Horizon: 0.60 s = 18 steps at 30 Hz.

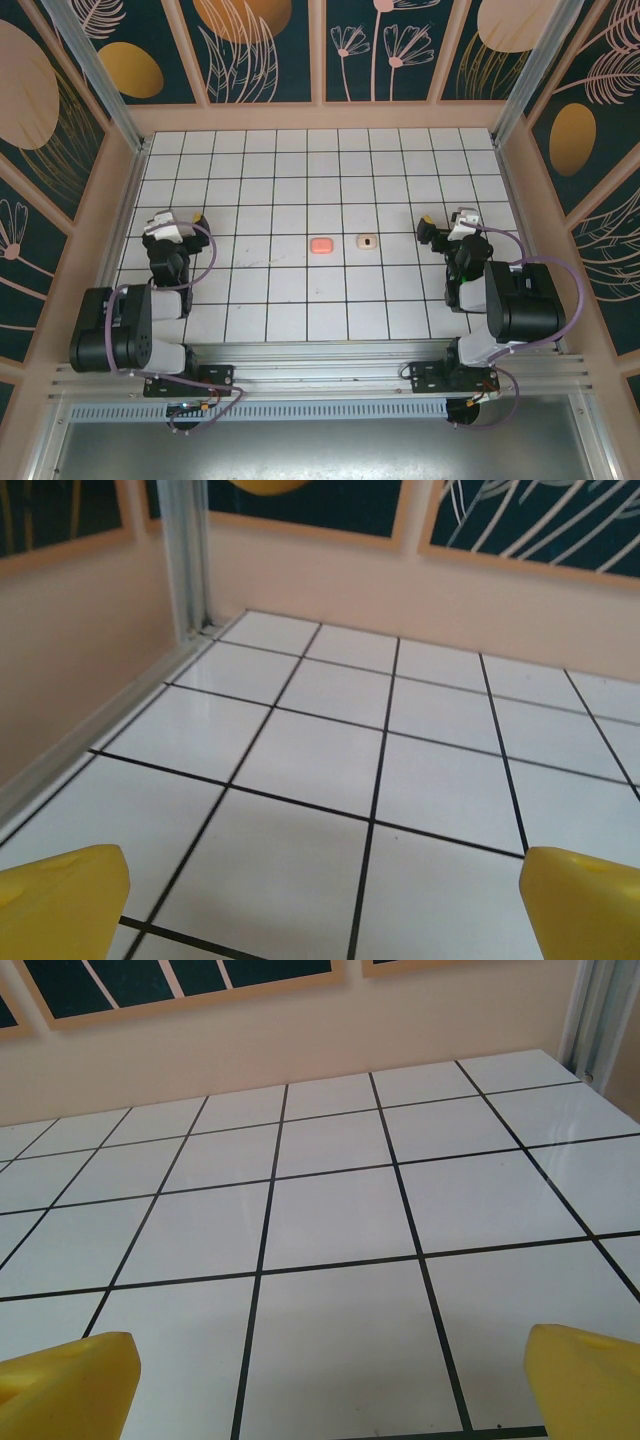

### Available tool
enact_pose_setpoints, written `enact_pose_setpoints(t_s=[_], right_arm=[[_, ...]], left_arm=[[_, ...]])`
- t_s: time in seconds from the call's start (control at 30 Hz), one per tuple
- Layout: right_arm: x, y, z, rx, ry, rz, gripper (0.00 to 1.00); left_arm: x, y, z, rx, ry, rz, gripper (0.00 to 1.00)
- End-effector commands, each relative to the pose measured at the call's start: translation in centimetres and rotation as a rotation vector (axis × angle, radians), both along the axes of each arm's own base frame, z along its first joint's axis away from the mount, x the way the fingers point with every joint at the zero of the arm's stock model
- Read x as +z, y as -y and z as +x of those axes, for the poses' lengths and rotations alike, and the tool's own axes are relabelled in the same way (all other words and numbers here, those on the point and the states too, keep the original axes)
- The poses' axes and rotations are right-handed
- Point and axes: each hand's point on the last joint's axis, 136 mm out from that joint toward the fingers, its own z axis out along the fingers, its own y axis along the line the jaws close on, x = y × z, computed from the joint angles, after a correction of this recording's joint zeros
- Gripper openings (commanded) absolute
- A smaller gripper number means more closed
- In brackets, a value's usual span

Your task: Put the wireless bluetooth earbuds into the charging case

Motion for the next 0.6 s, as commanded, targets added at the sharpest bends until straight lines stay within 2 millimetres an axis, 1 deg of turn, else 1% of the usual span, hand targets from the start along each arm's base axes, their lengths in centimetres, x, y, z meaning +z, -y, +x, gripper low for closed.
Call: enact_pose_setpoints(t_s=[0.0,0.03,0.1,0.23,0.37,0.57], right_arm=[[1.0,0.0,0.4,0.005,0.038,-0.002,0.99],[1.0,0.0,0.4,0.006,0.036,-0.002,0.99],[1.0,0.0,0.4,0.004,0.038,-0.002,0.99],[1.0,0.0,0.4,0.005,0.037,-0.002,0.99],[1.0,0.0,0.4,0.005,0.036,-0.002,0.99],[0.9,-0.1,0.5,0.008,0.034,-0.002,0.99]], left_arm=[[0.9,1.8,0.8,-0.077,0.068,0.034,0.99],[1.7,1.8,0.5,-0.069,0.123,0.034,0.99],[1.0,1.3,0.6,-0.043,0.073,0.032,0.99],[1.3,1.3,0.5,-0.041,0.089,0.031,0.99],[1.0,2.6,1.0,-0.123,0.064,0.056,0.99],[0.9,2.6,1.1,-0.123,0.063,0.055,0.99]])
